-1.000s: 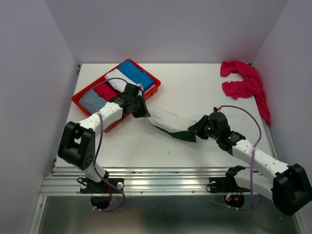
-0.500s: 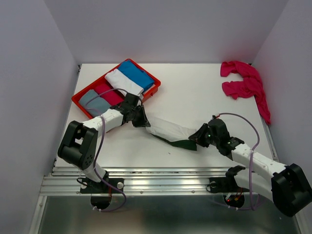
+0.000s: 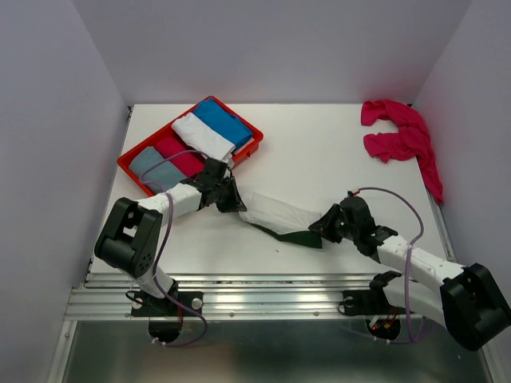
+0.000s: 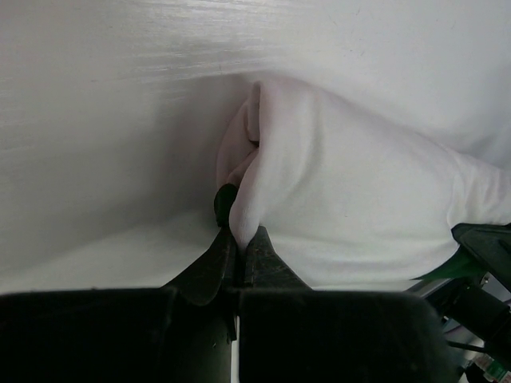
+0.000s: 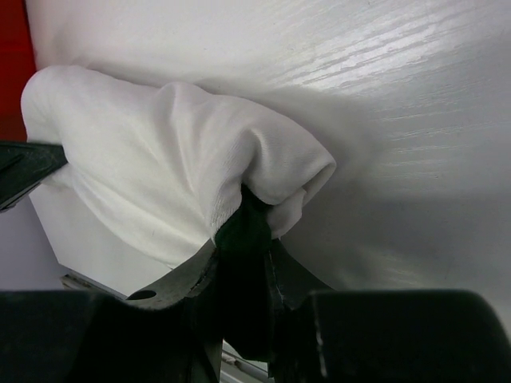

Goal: Roll the t-shirts
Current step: Pick up the T-shirt from the center of the board.

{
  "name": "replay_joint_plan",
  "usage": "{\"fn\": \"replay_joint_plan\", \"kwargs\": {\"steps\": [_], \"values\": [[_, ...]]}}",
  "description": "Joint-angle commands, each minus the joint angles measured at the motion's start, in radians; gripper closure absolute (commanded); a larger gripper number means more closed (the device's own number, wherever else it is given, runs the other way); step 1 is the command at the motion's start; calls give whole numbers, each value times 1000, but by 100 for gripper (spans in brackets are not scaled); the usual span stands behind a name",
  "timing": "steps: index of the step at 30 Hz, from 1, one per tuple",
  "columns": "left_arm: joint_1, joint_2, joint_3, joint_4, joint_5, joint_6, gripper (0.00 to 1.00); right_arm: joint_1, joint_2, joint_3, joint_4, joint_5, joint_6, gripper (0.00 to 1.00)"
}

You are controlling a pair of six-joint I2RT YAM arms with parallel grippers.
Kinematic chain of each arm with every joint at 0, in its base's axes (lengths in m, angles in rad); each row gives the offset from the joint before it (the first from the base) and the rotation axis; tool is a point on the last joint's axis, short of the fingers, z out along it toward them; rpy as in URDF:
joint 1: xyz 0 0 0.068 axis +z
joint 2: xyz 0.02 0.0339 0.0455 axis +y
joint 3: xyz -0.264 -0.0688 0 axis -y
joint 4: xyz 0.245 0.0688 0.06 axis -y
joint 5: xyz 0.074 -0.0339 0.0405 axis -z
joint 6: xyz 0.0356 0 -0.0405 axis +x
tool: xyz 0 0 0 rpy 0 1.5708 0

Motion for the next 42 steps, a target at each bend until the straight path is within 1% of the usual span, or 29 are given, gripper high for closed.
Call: {"fn": "replay_joint_plan", "kwargs": {"steps": [1, 2, 4, 5, 6, 9, 10, 11, 13, 17, 20, 22, 23, 24, 26, 27, 29, 30, 33, 37, 42], "values": [[4, -1, -26, 33, -17, 4, 100, 5, 41, -15, -15, -8, 5, 99], [4, 4, -28, 36, -17, 5, 100, 5, 56, -14, -18, -11, 13, 96], [4, 7, -28, 36, -17, 7, 100, 5, 61, -14, -23, -9, 16, 83], [4, 10, -28, 38, -17, 8, 100, 5, 50, -16, -32, -3, 19, 66], [4, 11, -28, 38, -19, 8, 100, 5, 41, -14, -41, 3, 17, 55], [4, 17, -25, 38, -19, 13, 100, 5, 0, 5, -98, 53, 14, 31], [4, 19, -25, 38, -19, 14, 100, 5, -7, 10, -111, 69, 14, 28], [4, 22, -23, 38, -17, 16, 100, 5, -13, 15, -140, 92, 22, 21], [4, 25, -22, 41, -16, 16, 100, 5, -11, 16, -144, 97, 28, 19], [2, 31, -19, 44, -11, 20, 100, 5, 27, 6, -101, 71, 39, 18], [4, 34, -17, 42, -10, 25, 100, 5, 39, -10, -26, 34, 43, 22], [4, 36, -16, 42, -10, 25, 100, 5, 50, -11, 5, 31, 40, 29], [4, 37, -14, 42, -10, 25, 100, 5, 58, -10, 16, 28, 39, 33], [2, 40, -13, 44, -10, 25, 100, 5, 73, -10, 28, 28, 36, 41], [2, 43, -9, 42, -10, 25, 100, 5, 91, -13, 72, 29, 33, 51], [4, 46, -8, 44, -11, 25, 100, 5, 99, -14, 86, 28, 31, 68], [4, 50, -2, 39, -11, 27, 100, 5, 110, -19, 125, 18, 31, 86], [5, 48, 6, 33, -16, 30, 100, 5, 104, -16, 132, 12, 22, 99], [7, 37, 24, 13, -37, 39, 100, 5, 67, 1, 123, 8, -1, 99], [16, 2, 66, -10, -63, 36, 100, 5, -2, 97, -16, 11, -42, 99], [36, -44, 142, -44, -72, 57, 100, 5, -54, 214, -53, -6, -55, 99]]}}
